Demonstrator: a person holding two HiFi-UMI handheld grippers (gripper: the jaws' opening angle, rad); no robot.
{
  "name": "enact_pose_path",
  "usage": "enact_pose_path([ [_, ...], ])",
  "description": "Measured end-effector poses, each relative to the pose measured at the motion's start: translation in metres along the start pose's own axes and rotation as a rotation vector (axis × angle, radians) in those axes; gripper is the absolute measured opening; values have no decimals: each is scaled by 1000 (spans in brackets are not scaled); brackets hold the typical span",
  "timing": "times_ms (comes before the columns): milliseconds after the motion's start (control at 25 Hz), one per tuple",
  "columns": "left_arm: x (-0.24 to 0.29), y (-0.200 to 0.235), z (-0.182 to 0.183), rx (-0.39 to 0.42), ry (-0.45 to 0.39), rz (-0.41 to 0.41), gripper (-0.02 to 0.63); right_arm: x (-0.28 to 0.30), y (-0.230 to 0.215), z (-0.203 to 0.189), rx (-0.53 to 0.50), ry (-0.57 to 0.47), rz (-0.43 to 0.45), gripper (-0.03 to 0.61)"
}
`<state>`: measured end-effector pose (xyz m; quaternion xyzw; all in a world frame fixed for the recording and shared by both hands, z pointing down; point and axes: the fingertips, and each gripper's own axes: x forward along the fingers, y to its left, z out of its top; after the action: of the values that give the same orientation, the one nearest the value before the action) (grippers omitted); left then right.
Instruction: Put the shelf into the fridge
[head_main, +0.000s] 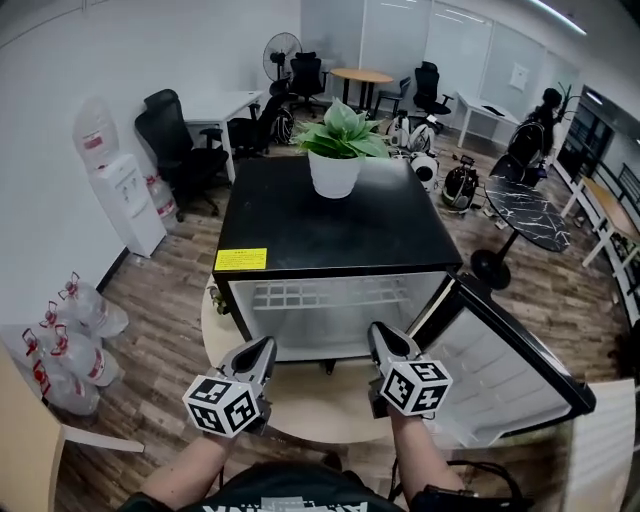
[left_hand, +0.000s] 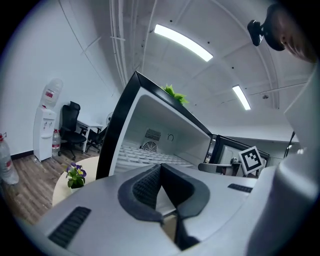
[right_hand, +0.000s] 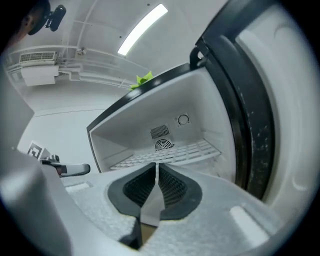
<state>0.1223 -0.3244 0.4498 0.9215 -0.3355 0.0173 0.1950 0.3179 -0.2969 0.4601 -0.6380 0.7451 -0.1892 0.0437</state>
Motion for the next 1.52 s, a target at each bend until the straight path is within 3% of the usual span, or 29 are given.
enact_pose_path([
  [320, -12, -14, 12, 22, -3, -86, 2, -55, 29, 10, -28, -47, -23, 25],
  [960, -21, -64, 48, 180, -46, -237, 2, -149, 69, 50, -72, -181, -140, 22],
  [1520, -24, -73, 53, 267, -61, -232, 2, -156, 70, 58, -113, -197, -181, 6],
])
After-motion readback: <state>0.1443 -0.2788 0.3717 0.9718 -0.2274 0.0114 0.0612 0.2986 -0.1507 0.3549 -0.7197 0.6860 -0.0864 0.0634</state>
